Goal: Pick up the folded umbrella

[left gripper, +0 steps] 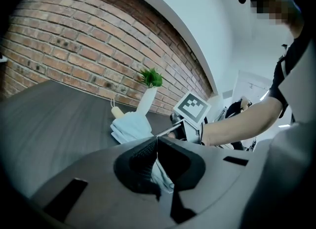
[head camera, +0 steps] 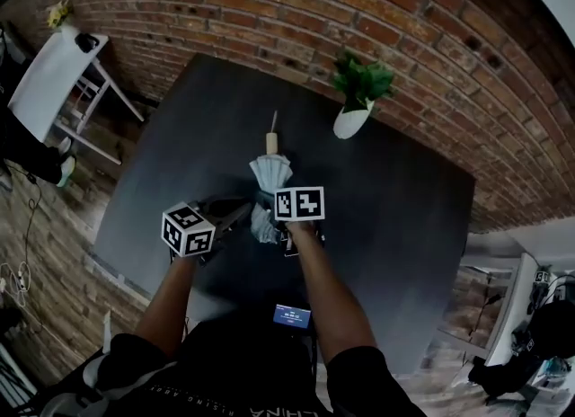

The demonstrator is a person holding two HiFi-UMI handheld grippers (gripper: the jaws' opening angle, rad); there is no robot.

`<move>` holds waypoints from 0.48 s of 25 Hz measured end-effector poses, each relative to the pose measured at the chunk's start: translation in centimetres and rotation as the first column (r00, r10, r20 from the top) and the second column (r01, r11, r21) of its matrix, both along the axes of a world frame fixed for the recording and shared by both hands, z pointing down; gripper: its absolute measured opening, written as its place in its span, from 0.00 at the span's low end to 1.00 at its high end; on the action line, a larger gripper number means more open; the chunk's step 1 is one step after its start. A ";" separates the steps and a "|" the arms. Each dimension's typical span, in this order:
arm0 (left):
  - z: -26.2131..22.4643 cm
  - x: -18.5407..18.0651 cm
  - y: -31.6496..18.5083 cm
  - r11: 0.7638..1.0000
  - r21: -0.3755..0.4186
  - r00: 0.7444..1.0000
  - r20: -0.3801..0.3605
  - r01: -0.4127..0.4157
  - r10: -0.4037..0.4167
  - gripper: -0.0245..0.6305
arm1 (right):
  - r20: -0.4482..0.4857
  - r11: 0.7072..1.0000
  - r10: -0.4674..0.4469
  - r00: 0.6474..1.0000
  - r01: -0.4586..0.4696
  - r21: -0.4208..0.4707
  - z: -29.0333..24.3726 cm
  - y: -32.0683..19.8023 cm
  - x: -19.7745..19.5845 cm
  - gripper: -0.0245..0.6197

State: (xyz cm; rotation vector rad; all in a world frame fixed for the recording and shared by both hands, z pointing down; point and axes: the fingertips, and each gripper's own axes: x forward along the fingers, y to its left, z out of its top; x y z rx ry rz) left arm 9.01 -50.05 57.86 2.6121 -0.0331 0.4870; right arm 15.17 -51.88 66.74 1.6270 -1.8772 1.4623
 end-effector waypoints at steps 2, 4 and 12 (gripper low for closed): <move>-0.9 -0.4 0.5 1.000 0.019 1.000 0.000 0.000 0.000 0.04 | 0.027 0.999 0.013 1.000 -0.014 0.050 -1.5 0.5 -0.5 0.51; -1.8 -0.8 1.2 0.999 0.036 1.000 -0.003 0.000 0.000 0.04 | 0.044 0.994 0.015 0.999 -0.020 0.106 -3.3 1.1 -0.8 0.51; -5.7 -2.4 4.4 0.993 0.115 1.000 -0.025 -0.012 0.015 0.04 | 0.092 0.935 0.025 0.995 -0.056 0.351 -11.8 4.1 -0.2 0.51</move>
